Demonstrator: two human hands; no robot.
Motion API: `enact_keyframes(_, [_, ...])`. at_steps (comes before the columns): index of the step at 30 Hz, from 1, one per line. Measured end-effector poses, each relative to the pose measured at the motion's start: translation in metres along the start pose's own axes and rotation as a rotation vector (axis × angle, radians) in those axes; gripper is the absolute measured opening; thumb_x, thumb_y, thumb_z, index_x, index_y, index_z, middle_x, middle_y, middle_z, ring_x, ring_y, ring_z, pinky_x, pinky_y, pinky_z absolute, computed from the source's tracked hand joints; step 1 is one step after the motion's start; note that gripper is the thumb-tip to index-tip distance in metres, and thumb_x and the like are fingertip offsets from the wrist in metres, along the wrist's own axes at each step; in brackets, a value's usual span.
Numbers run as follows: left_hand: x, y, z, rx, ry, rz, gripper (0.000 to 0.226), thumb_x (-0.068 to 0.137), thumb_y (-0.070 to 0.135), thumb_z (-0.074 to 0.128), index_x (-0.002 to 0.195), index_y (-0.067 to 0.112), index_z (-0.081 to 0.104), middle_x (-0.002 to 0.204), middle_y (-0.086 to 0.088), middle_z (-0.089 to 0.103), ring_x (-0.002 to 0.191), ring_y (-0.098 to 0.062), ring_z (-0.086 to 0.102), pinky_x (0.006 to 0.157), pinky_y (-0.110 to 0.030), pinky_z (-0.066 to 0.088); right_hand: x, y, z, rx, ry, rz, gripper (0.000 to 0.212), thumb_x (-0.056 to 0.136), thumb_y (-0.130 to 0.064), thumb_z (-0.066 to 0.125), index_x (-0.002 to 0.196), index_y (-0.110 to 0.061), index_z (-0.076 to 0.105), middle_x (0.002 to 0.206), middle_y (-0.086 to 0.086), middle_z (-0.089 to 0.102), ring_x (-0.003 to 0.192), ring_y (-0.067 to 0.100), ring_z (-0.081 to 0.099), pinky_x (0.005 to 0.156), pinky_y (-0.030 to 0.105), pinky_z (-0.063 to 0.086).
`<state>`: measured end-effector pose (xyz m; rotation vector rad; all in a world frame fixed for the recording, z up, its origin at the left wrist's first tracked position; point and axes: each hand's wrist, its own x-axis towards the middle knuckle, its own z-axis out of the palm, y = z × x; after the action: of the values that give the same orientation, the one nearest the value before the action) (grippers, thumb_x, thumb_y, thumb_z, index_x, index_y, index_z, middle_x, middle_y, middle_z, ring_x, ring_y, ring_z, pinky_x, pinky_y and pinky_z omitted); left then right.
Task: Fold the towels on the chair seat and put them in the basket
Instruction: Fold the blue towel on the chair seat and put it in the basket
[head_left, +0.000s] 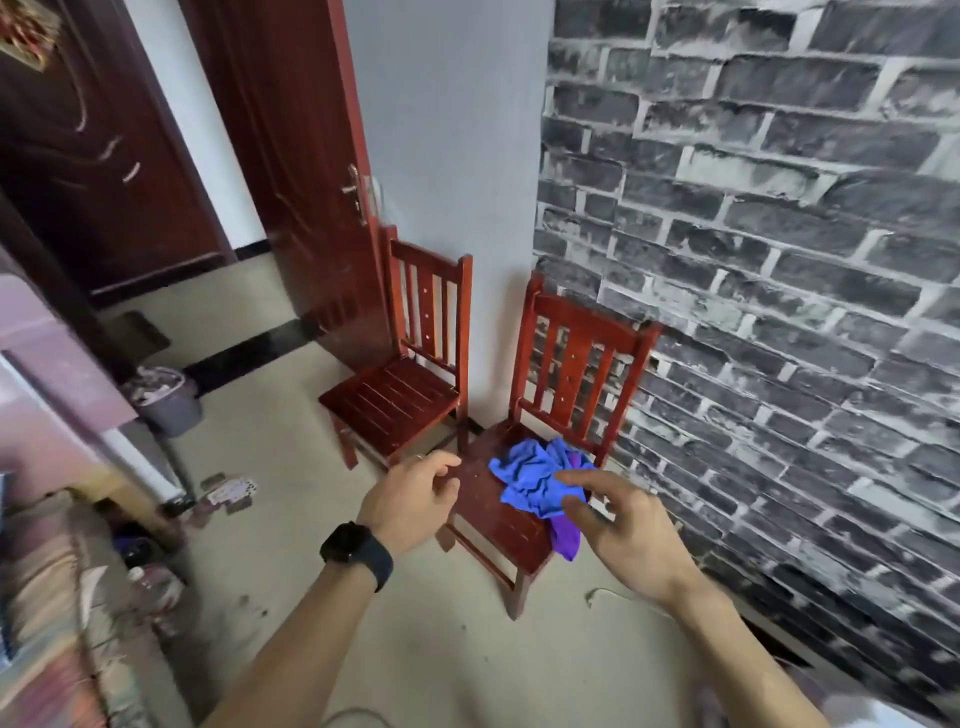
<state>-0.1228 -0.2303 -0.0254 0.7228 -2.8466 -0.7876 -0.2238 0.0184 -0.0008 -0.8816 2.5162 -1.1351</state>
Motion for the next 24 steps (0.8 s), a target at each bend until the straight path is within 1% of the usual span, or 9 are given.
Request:
enact_keyframes(3, [0.027,-0.020,0.001,0.004,-0.019,-0.007,0.034,0.096,0.037,0.050,0.130,0.035,0.055,0.124,0.011,0.064,0.111,-0.015,0.060,0.089,-0.029,0.049,0.031,0.008,0.022,0.055,-0.007,0.026,0.024,0.093,-0.031,0.065,0.116,-0.038,0.069,0.118,-0.029,0.065,0.104,-0.010,0.060,0.089,0.001,0.040])
enact_keyframes(6, [0.068,-0.040,0.011,-0.004,-0.059,-0.014,0.035,0.096,0.038,0.050,0.131,0.034,0.054,0.124,0.011,0.064,0.110,-0.013,0.060,0.089,-0.030,0.050,0.069,0.024,0.043,0.070,-0.020,0.068,0.024,0.093,-0.031,0.065,0.116,-0.038,0.069,0.116,-0.031,0.065,0.105,-0.021,0.054,0.086,0.000,0.039])
enact_keyframes(7, [0.083,-0.045,0.015,-0.005,-0.074,-0.014,0.035,0.096,0.037,0.051,0.130,0.034,0.054,0.124,0.011,0.064,0.110,-0.013,0.060,0.089,-0.031,0.050,0.082,0.030,0.050,0.077,-0.027,0.087,0.025,0.093,-0.031,0.066,0.117,-0.037,0.069,0.116,-0.031,0.065,0.105,-0.021,0.054,0.085,0.000,0.039])
enact_keyframes(10, [0.136,-0.060,0.033,0.000,-0.148,-0.028,0.035,0.096,0.039,0.050,0.130,0.035,0.053,0.125,0.011,0.063,0.111,-0.014,0.060,0.091,-0.033,0.051,0.127,0.052,0.068,0.096,-0.060,0.168,0.025,0.092,-0.033,0.066,0.117,-0.039,0.067,0.115,-0.030,0.064,0.104,-0.012,0.059,0.089,0.011,0.047])
enact_keyframes(11, [0.154,-0.064,0.040,-0.003,-0.176,-0.035,0.035,0.096,0.039,0.049,0.130,0.035,0.053,0.126,0.012,0.063,0.111,-0.013,0.060,0.092,-0.034,0.051,0.142,0.057,0.074,0.097,-0.075,0.194,0.023,0.092,-0.034,0.066,0.114,-0.042,0.067,0.113,-0.031,0.063,0.100,-0.013,0.059,0.089,0.012,0.047])
enact_keyframes(14, [0.206,-0.076,0.060,-0.004,-0.284,-0.059,0.036,0.095,0.038,0.047,0.131,0.035,0.053,0.130,0.011,0.061,0.116,-0.013,0.059,0.097,-0.035,0.048,0.192,0.078,0.087,0.109,-0.089,0.262,0.026,0.093,-0.028,0.067,0.103,-0.051,0.061,0.103,-0.038,0.059,0.092,-0.019,0.058,0.084,0.006,0.044])
enact_keyframes(16, [0.237,-0.081,0.068,0.008,-0.339,-0.071,0.037,0.097,0.036,0.047,0.133,0.034,0.052,0.132,0.009,0.060,0.120,-0.015,0.056,0.100,-0.034,0.046,0.221,0.092,0.095,0.114,-0.110,0.320,0.024,0.093,-0.029,0.067,0.102,-0.051,0.061,0.102,-0.037,0.060,0.096,-0.016,0.058,0.086,0.008,0.044])
enact_keyframes(19, [0.283,-0.092,0.078,0.031,-0.408,-0.058,0.039,0.097,0.035,0.047,0.136,0.032,0.051,0.135,0.005,0.059,0.123,-0.016,0.055,0.101,-0.034,0.045,0.262,0.117,0.108,0.115,-0.134,0.426,0.017,0.093,-0.034,0.066,0.108,-0.041,0.066,0.100,-0.030,0.064,0.098,-0.008,0.061,0.091,0.017,0.047])
enact_keyframes(24, [0.352,-0.116,0.101,0.113,-0.511,-0.007,0.040,0.096,0.039,0.046,0.135,0.033,0.049,0.133,0.006,0.059,0.120,-0.015,0.058,0.096,-0.039,0.050,0.316,0.162,0.133,0.088,-0.163,0.566,0.022,0.091,-0.038,0.066,0.113,-0.032,0.068,0.102,-0.020,0.068,0.099,0.002,0.065,0.096,0.027,0.050])
